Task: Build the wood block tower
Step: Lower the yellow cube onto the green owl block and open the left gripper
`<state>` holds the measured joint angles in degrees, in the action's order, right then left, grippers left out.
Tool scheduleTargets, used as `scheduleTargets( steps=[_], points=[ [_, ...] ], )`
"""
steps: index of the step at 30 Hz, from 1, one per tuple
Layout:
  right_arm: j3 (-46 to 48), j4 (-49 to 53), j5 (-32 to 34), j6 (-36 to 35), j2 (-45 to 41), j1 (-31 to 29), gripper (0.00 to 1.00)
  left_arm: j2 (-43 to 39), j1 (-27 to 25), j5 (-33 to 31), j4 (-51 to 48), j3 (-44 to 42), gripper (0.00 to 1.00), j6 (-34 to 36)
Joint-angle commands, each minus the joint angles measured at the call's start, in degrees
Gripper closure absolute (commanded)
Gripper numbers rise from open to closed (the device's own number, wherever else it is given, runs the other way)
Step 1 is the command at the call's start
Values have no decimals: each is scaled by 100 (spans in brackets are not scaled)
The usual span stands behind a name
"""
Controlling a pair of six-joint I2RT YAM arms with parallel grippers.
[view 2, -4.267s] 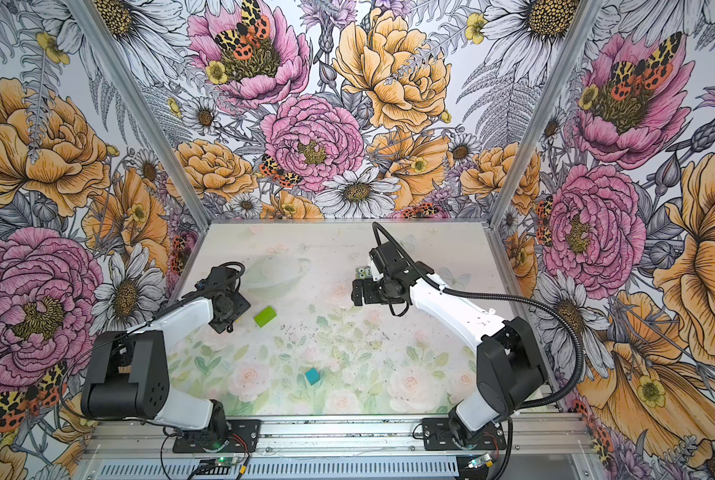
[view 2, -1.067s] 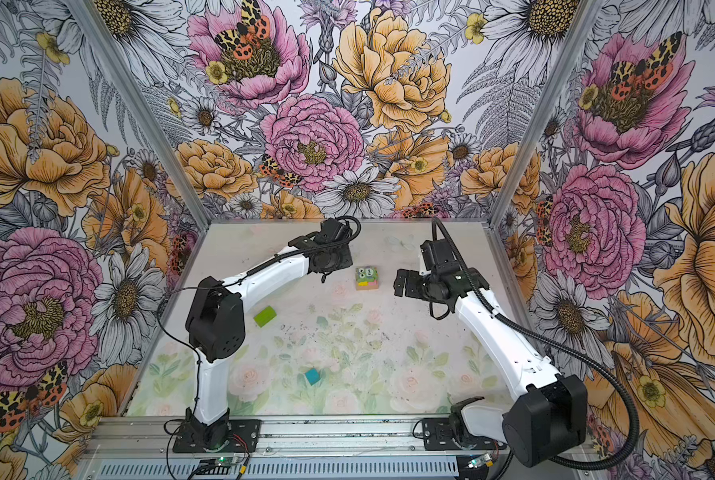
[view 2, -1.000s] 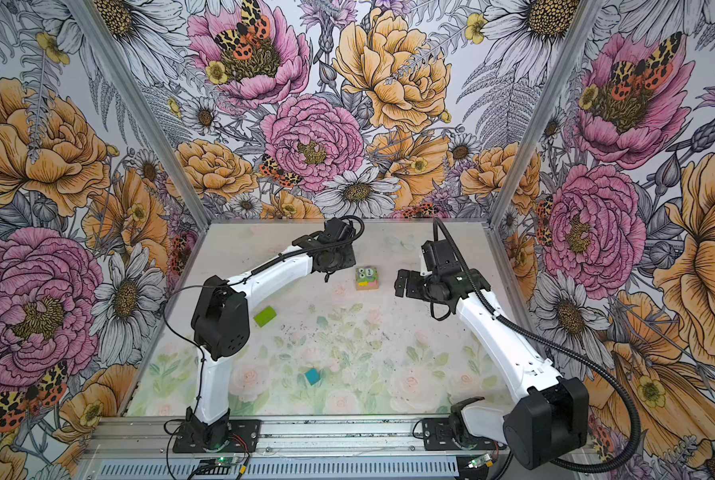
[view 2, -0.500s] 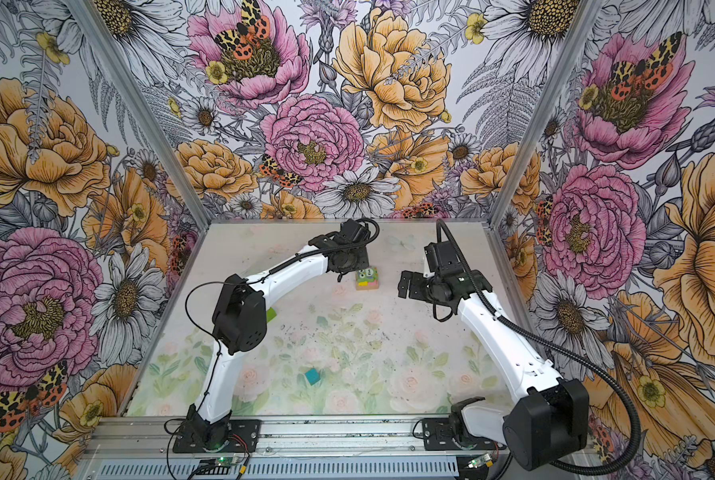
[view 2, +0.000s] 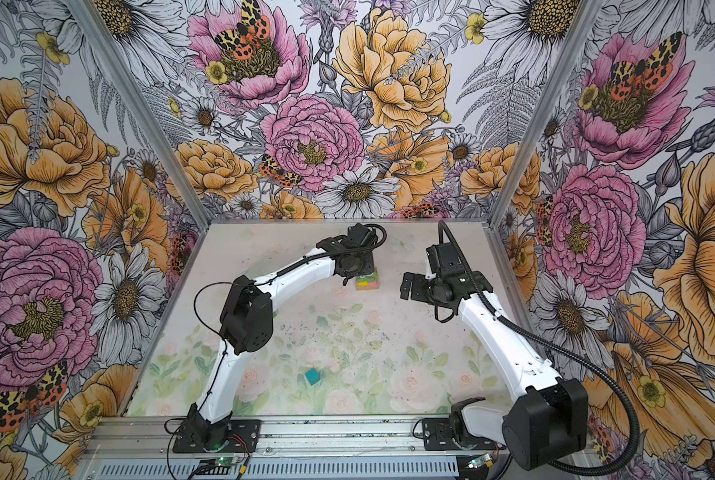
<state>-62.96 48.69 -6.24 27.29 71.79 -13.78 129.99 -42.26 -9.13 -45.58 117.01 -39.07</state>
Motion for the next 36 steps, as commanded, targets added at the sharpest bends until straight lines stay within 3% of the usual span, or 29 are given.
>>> scheduleTargets(
  steps=[1,14,36],
  points=[
    [46,-35,70,-121,-95,38,0,70,-42,-131,-122,151,74,-48],
    [156,-87,26,-140,-188,104,0,176,-72,-529,-428,375,71,-101],
    [284,-157,-73,-211,-178,256,0,292,-73,-440,-425,432,64,-212]
  ],
)
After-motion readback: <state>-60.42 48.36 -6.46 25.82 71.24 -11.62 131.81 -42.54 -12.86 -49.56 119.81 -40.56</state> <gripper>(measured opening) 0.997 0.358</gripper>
